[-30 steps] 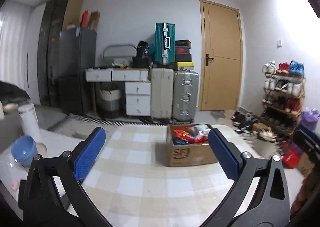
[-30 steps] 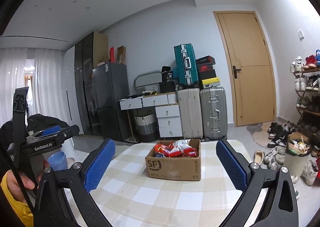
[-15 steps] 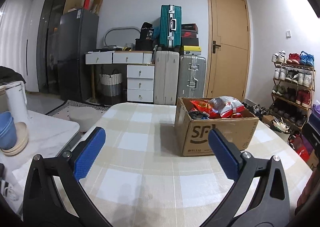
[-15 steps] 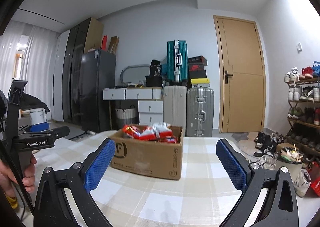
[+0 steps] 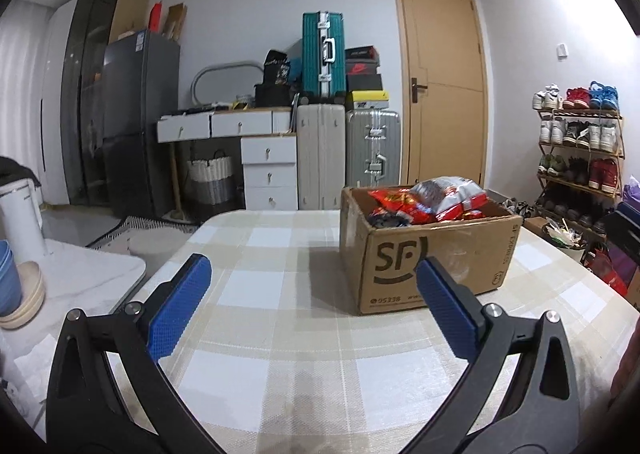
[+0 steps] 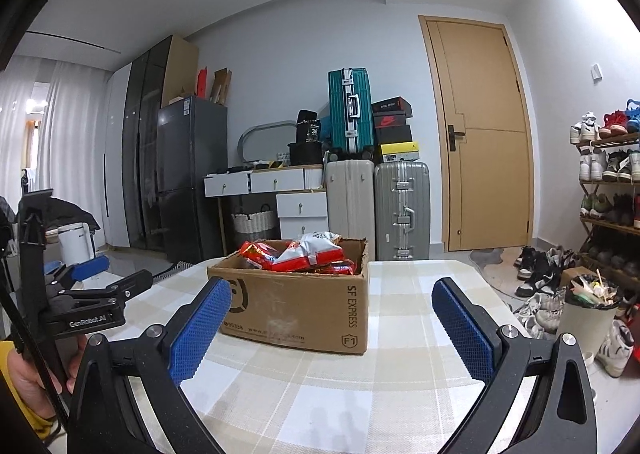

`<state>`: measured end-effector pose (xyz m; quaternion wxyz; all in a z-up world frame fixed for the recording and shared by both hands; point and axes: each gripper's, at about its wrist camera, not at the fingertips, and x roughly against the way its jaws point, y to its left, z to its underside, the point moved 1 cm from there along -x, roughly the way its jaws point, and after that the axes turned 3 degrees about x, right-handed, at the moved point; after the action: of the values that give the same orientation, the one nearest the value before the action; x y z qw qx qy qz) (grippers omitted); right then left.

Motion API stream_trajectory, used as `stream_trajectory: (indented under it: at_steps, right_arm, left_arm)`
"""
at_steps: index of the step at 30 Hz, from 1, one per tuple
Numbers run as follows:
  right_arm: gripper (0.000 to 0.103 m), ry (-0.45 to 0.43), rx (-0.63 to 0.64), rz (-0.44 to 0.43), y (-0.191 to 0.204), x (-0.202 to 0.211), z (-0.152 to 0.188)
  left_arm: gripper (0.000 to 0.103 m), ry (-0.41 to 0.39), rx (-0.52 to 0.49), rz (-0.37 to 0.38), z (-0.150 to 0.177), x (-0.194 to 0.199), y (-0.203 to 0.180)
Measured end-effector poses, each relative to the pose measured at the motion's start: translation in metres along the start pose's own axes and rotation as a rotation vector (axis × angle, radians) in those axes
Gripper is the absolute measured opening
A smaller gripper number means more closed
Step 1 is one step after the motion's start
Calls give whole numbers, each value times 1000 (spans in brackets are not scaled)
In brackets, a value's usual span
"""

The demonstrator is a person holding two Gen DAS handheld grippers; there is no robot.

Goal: Organize snacks

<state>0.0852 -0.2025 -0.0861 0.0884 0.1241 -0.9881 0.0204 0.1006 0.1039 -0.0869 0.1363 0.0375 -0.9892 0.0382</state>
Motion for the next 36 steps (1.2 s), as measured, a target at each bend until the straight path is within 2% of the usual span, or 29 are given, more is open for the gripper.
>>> stream_trajectory:
  at_steps: [3,12,36]
  right_arm:
    - [102,-19,15,12,3,5,0]
    - [102,-53,36,17,7,17,-1]
    - [102,-42,41,13,6,15,5]
  left_arm:
    - [103,23,12,-6,6,-9,1]
    - [103,9,3,-2,10,-13,-3]
    - [103,23,-2,-7,12,-25,-12]
